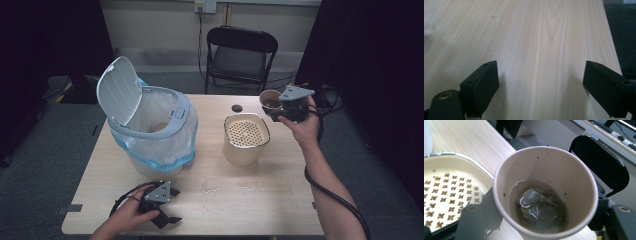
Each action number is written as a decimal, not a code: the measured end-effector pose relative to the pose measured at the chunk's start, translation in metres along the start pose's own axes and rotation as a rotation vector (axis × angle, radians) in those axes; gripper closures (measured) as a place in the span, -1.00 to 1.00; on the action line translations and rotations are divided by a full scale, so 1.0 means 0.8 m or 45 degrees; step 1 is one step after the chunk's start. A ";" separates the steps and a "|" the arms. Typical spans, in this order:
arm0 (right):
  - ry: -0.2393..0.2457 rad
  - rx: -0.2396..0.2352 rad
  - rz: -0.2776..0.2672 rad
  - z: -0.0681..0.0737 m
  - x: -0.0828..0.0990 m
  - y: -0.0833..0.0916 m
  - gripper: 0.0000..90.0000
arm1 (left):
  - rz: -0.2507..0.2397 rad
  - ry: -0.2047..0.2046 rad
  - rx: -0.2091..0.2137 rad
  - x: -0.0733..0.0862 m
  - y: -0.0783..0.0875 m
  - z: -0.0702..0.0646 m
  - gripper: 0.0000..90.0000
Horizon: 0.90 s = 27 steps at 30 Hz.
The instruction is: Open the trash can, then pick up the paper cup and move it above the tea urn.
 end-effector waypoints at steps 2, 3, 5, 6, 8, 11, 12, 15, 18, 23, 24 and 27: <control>0.078 0.022 0.029 0.006 -0.005 0.002 -0.30 | -0.006 0.001 0.000 0.000 0.000 0.000 -0.72; 0.106 0.033 0.042 0.008 -0.006 0.003 -0.30 | 0.001 0.000 0.001 0.000 0.000 0.000 -0.72; 0.185 0.062 0.066 0.013 -0.012 0.004 -0.30 | 0.000 0.000 0.001 0.000 0.000 0.000 -0.72; 0.185 0.062 0.066 0.013 -0.012 0.004 -0.30 | 0.000 0.001 0.000 0.000 0.000 0.000 -0.72; 0.372 0.120 0.117 0.026 -0.025 0.006 -0.30 | 0.001 -0.001 0.002 0.000 0.000 0.000 -0.72; 0.530 0.150 0.192 0.038 -0.034 0.003 -0.30 | 0.003 -0.001 0.005 0.000 0.000 0.000 -0.72; 0.611 0.175 0.242 0.042 -0.036 0.000 -0.29 | 0.003 0.000 0.004 0.000 0.000 0.000 -0.72; 0.923 0.253 0.357 0.062 -0.039 -0.006 -0.29 | 0.002 0.000 0.005 0.000 0.000 0.000 -0.72; 1.131 0.344 0.411 0.073 -0.039 -0.008 -0.30 | 0.002 0.000 0.005 0.000 0.000 0.000 -0.72; 1.485 0.462 0.451 0.095 -0.032 -0.014 -0.30 | -0.001 0.001 0.003 0.000 0.000 0.000 -0.72; 1.555 0.483 0.455 0.098 -0.033 -0.014 -0.31 | -0.001 0.002 0.002 0.000 0.000 0.000 -0.72; 1.788 0.555 0.462 0.109 -0.033 -0.014 -0.31 | -0.001 0.002 0.008 0.000 0.000 0.000 -0.72</control>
Point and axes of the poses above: each handheld gripper's, and its own axes: y roughly backward along the jaws, x roughly out of its underside, z roughly to its left, the point moved 1 cm from there along -y, roughly forward along the jaws, and after that the axes turned 1 degree about -y, right-handed, at the moved point
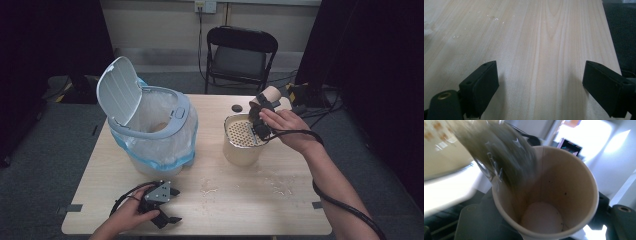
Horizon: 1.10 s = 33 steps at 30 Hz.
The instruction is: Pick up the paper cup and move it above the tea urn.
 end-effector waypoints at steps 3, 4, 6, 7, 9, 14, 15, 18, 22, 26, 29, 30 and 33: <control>0.112 0.055 0.029 -0.005 -0.003 0.002 -0.32 | 0.002 -0.014 -0.018 0.000 0.001 0.001 -0.72; 0.112 0.055 0.029 -0.005 -0.003 0.002 -0.32 | 0.002 -0.014 -0.018 0.000 0.001 0.001 -0.72; 0.029 0.055 0.026 -0.009 0.001 0.002 -0.32 | 0.005 -0.014 -0.015 0.000 0.001 0.001 -0.72; -0.109 0.005 -0.003 -0.013 0.006 0.002 -0.33 | -0.001 -0.013 -0.019 0.000 0.000 0.001 -0.72; -0.185 -0.014 -0.013 -0.017 0.011 0.003 -0.33 | -0.001 0.000 -0.002 0.000 0.000 0.000 -0.72; -0.859 -0.274 -0.111 -0.019 0.054 -0.009 -0.33 | 0.005 -0.002 -0.003 0.000 0.000 0.000 -0.72; -0.983 -0.323 -0.153 -0.017 0.061 -0.012 -0.33 | 0.005 -0.002 -0.003 0.000 0.000 0.000 -0.72; -1.311 -0.428 -0.233 -0.011 0.080 -0.018 -0.34 | 0.005 -0.002 -0.003 0.000 0.000 0.000 -0.72; -1.605 -0.501 -0.284 -0.001 0.098 -0.025 -0.35 | 0.005 -0.002 -0.003 0.000 0.000 0.000 -0.72; -1.817 -0.553 -0.347 0.008 0.108 -0.028 -0.36 | 0.006 -0.002 -0.003 0.000 0.000 0.000 -0.72; -1.871 -0.575 -0.365 0.010 0.110 -0.029 -0.36 | 0.004 -0.001 -0.006 0.000 0.000 0.000 -0.72; -1.896 -0.580 -0.372 0.011 0.110 -0.029 -0.36 | 0.002 -0.001 -0.006 0.000 0.000 0.000 -0.72; -1.946 -0.596 -0.391 0.011 0.110 -0.029 -0.36 | 0.007 -0.002 -0.003 0.000 0.000 0.000 -0.72</control>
Point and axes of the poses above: each handheld gripper's, and its own axes: y roughly backward along the jaws, x roughly out of its underside, z roughly to its left, the point moved 1 cm from there along -y, roughly forward along the jaws, and after that the axes turned 1 degree about -y, right-handed, at the moved point
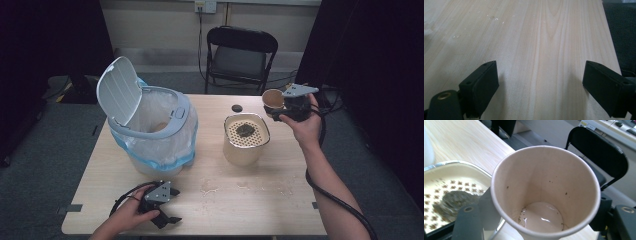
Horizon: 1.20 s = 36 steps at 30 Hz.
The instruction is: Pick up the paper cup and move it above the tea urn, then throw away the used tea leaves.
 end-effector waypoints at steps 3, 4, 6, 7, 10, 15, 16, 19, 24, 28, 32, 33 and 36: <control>-0.039 -0.017 -0.011 0.001 -0.002 0.001 -0.37 | 0.000 0.000 0.000 0.000 0.000 0.000 -0.72; -0.039 -0.017 -0.011 0.001 -0.002 0.001 -0.37 | 0.000 0.000 0.000 0.000 0.000 0.000 -0.72; -0.082 -0.035 -0.018 0.002 -0.003 0.002 -0.37 | 0.000 0.000 0.000 0.000 0.000 0.000 -0.72; -0.100 -0.053 -0.027 0.002 -0.003 0.002 -0.37 | -0.002 0.000 0.000 0.000 0.000 0.000 -0.72; -0.115 -0.068 -0.032 0.001 -0.005 0.004 -0.37 | -0.001 0.000 0.001 0.000 0.000 0.000 -0.72; -0.127 -0.089 -0.039 0.004 -0.011 0.007 -0.37 | -0.001 0.000 0.001 0.000 0.000 0.000 -0.72; -0.127 -0.089 -0.039 0.004 -0.011 0.007 -0.37 | -0.001 0.000 0.001 0.000 0.000 0.000 -0.72; -0.128 -0.107 -0.035 0.008 -0.015 0.007 -0.37 | -0.002 0.001 0.002 0.000 0.000 0.000 -0.72; -0.141 -0.140 -0.045 0.015 -0.024 0.005 -0.38 | 0.002 -0.012 -0.013 0.000 0.001 0.001 -0.72; -0.138 -0.161 -0.044 0.021 -0.031 0.005 -0.38 | -0.002 -0.013 -0.010 0.000 0.001 0.001 -0.72; -0.151 -0.192 -0.049 0.027 -0.041 0.007 -0.38 | -0.002 -0.014 -0.011 0.000 0.001 0.001 -0.72; -0.154 -0.196 -0.049 0.028 -0.043 0.007 -0.38 | -0.003 -0.013 -0.010 0.000 0.001 0.001 -0.72; -0.163 -0.213 -0.054 0.031 -0.048 0.008 -0.38 | -0.001 -0.012 -0.012 0.000 0.001 0.001 -0.72</control>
Point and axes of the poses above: each handheld gripper's, and its own axes: y roughly backward along the jaws, x roughly out of its underside, z roughly to its left, the point moved 1 cm from there along -y, roughly forward along the jaws, and after that the axes turned 1 degree about -y, right-handed, at the moved point
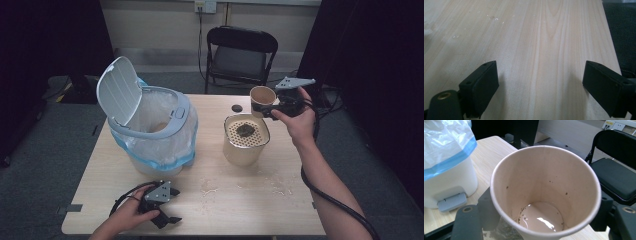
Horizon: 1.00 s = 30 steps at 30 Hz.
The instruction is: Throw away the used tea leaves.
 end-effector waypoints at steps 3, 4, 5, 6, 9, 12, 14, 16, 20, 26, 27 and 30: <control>-0.004 -0.011 -0.007 0.004 -0.004 -0.001 -0.38 | -0.008 0.001 0.007 0.000 0.000 0.000 -0.72; -0.004 -0.011 -0.007 0.004 -0.004 -0.001 -0.38 | -0.008 0.001 0.007 0.000 0.000 0.000 -0.72; 0.001 -0.016 -0.019 0.006 -0.007 -0.001 -0.38 | -0.013 0.007 0.005 0.000 -0.001 0.000 -0.72; 0.000 -0.019 -0.018 0.006 -0.008 -0.001 -0.38 | -0.012 0.001 0.000 0.000 -0.001 0.000 -0.72; 0.007 -0.025 -0.011 0.009 -0.011 -0.002 -0.38 | -0.009 0.006 0.010 0.000 -0.001 0.000 -0.72; 0.010 -0.035 -0.007 0.013 -0.014 -0.004 -0.38 | -0.010 0.008 0.011 0.000 -0.001 0.000 -0.72; 0.013 -0.039 -0.007 0.014 -0.015 -0.005 -0.38 | -0.009 0.007 0.011 0.000 -0.001 0.000 -0.72; 0.022 -0.047 0.000 0.018 -0.018 -0.006 -0.38 | -0.010 0.008 0.011 0.000 -0.001 0.000 -0.72; 0.017 -0.061 0.000 0.023 -0.022 -0.008 -0.38 | -0.009 0.007 0.011 0.000 -0.001 0.000 -0.72; 0.023 -0.090 -0.002 0.031 -0.032 -0.011 -0.39 | -0.009 0.007 0.011 0.000 -0.001 0.000 -0.72; 0.032 -0.100 0.000 0.034 -0.036 -0.012 -0.39 | -0.009 0.007 0.011 0.000 -0.001 0.000 -0.72; 0.031 -0.118 -0.003 0.039 -0.043 -0.013 -0.39 | -0.007 0.003 0.012 0.000 -0.001 0.000 -0.73</control>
Point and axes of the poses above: each handheld gripper's, and its own axes: y roughly backward along the jaws, x roughly out of its underside, z roughly to its left, the point moved 1 cm from there along -y, roughly forward along the jaws, and after that the axes turned 1 degree about -y, right-handed, at the moved point
